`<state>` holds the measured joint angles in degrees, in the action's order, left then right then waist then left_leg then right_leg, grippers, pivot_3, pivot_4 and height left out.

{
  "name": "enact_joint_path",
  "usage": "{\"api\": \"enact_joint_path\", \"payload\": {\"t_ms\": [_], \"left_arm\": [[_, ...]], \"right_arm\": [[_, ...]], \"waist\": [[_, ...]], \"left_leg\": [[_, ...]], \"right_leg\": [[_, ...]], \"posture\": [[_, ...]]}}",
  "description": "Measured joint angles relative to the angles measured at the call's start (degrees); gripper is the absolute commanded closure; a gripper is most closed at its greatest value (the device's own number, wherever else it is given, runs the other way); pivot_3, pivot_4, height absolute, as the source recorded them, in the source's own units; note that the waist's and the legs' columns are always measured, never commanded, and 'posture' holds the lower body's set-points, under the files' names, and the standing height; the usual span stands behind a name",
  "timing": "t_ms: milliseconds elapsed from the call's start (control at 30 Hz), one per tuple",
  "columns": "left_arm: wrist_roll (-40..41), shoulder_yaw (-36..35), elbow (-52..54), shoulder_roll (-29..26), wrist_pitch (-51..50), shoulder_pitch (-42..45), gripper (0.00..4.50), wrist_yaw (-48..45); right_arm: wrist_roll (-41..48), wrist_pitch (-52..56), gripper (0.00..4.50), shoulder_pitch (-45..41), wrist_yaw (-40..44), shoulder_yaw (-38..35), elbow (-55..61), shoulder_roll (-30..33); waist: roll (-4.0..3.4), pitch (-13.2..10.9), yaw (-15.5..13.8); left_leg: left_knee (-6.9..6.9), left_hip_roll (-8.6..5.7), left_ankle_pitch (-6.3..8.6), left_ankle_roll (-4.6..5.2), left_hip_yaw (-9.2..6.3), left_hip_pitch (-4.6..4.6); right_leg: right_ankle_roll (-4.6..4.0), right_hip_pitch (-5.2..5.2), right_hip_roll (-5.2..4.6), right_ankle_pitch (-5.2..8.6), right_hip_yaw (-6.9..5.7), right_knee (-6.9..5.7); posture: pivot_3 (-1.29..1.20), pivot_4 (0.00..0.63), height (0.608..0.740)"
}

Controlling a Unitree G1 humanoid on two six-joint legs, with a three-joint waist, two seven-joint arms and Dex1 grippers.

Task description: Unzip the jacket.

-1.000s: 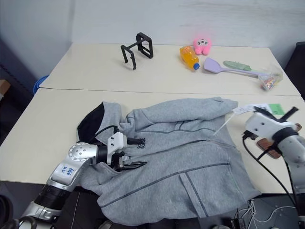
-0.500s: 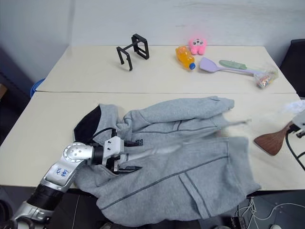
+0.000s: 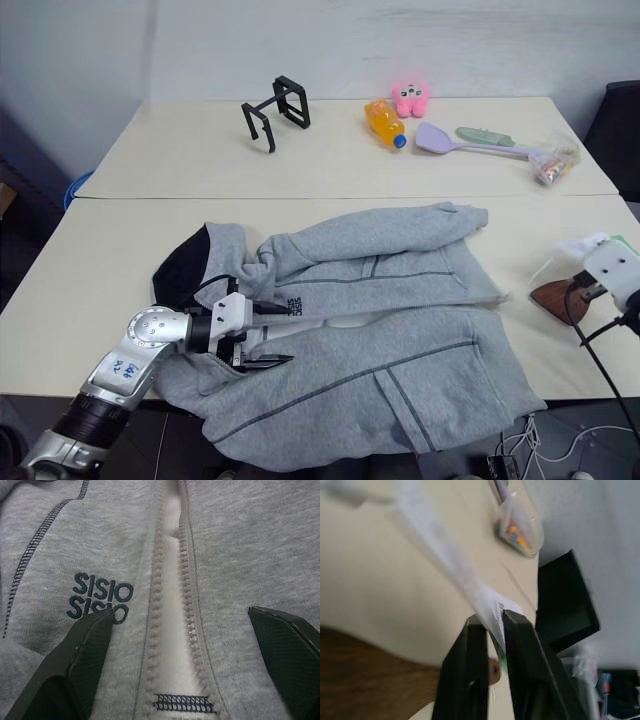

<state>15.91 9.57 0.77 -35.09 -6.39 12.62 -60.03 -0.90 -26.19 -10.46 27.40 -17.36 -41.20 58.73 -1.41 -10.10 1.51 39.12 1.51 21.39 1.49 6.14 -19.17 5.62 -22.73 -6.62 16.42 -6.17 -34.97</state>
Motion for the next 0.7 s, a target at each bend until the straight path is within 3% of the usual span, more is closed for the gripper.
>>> {"api": "enact_joint_path", "payload": {"t_ms": [100,267,367,467,600,700], "left_arm": [[8.3,-5.28,4.51,-2.07,-6.18,-3.79,0.0,-2.06],[14.5,-14.04,7.9,-9.36,-11.14,-5.83,0.0,-5.79],[14.33,-17.54,7.09,-12.21,-8.81,-8.93,0.0,-8.35],[12.06,-21.15,5.96,-14.25,-2.95,-12.8,0.0,-10.17],[10.66,-25.81,6.17,-15.09,1.09,-20.52,0.0,-10.78],[10.54,-27.87,7.76,-15.06,1.89,-23.48,0.0,-10.12]], "right_arm": [[11.98,1.16,1.88,11.17,10.13,-7.32,9.64,-0.67],[36.56,16.88,0.12,23.96,28.19,-14.02,36.47,-2.67],[42.22,23.02,0.04,29.13,31.55,-14.1,50.61,-3.48],[41.21,22.98,0.04,33.66,35.38,-10.09,61.16,-6.03],[34.92,17.48,0.04,33.87,38.68,-3.67,62.84,-11.28],[31.51,14.05,0.04,31.79,39.39,-2.83,59.19,-13.21]], "waist": [[0.2,-0.19,0.16],[0.35,-0.28,0.22],[0.39,-0.29,-0.16],[0.47,-0.28,-1.15],[0.58,-0.32,-1.55],[0.75,-0.36,-1.55]], "left_leg": [[-0.01,0.13,0.04,-0.07,-0.03,-0.04],[0.0,0.18,0.07,-0.13,-0.02,0.11],[0.0,0.19,0.16,-0.19,-0.11,0.0],[-0.01,0.21,0.3,-0.22,-0.17,-0.09],[0.11,0.07,0.53,0.12,0.01,-0.11],[0.28,-0.02,0.61,0.27,0.03,-0.09]], "right_leg": [[-0.04,-0.07,0.07,0.02,-0.01,-0.01],[-0.13,0.09,0.05,0.02,0.02,0.11],[-0.19,-0.11,0.03,0.05,-0.03,0.08],[-0.29,-0.19,0.05,0.1,-0.18,0.01],[-0.24,-0.18,-0.04,0.08,-0.07,0.08],[-0.17,-0.08,-0.17,0.04,0.0,0.32]], "posture": [[0.0,0.15,0.74],[0.0,0.15,0.74],[0.0,0.15,0.74],[0.0,0.15,0.74],[0.0,0.15,0.74],[0.0,0.15,0.74]]}}
